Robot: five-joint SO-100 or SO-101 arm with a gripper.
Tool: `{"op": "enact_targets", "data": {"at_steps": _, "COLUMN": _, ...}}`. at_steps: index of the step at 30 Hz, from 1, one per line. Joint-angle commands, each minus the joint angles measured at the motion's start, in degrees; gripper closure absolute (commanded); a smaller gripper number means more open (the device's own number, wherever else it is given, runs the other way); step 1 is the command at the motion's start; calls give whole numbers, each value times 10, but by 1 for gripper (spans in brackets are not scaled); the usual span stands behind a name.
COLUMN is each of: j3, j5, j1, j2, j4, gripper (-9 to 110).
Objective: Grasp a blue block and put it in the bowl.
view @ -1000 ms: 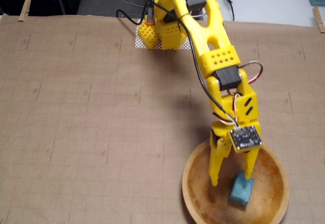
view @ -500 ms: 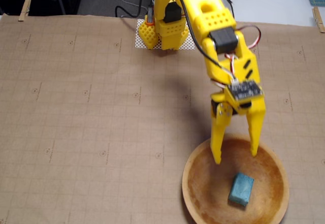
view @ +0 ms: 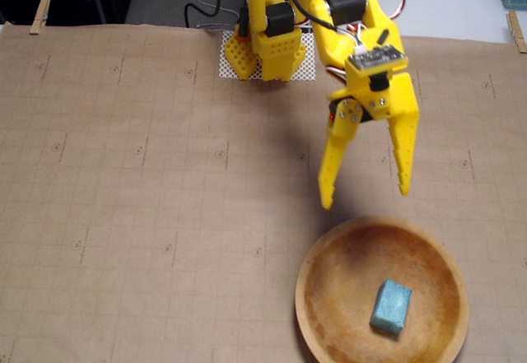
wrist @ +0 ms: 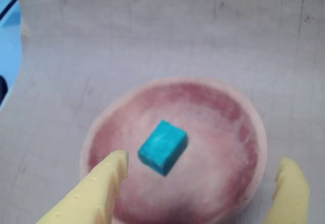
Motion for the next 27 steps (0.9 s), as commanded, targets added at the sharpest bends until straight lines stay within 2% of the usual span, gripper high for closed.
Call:
{"op": "enact_targets", "data": {"at_steps": 1, "j3": 41, "j5": -9, "j1": -21, "j2": 141, "j4": 40, "gripper": 64}}
{"op": "enact_targets", "data": {"at_steps": 5, "j3": 70, "j5": -9, "j1": -14, "j2": 252, "j4": 91, "gripper": 64}}
{"op": "enact_targets", "data": {"at_steps": 14, "j3": 83, "j5": -10, "j1": 73, "j2": 358, "j4": 213, "gripper": 65}}
{"op": "enact_targets", "data": {"at_steps": 22, "j3": 85, "j5": -11, "j1": 130, "j2": 446, "j4": 314, "gripper": 83}}
{"op": "enact_targets", "data": {"at_steps": 27, "j3": 107, "j5": -53, "j1": 171, "j2": 477, "j4": 359, "gripper": 91}}
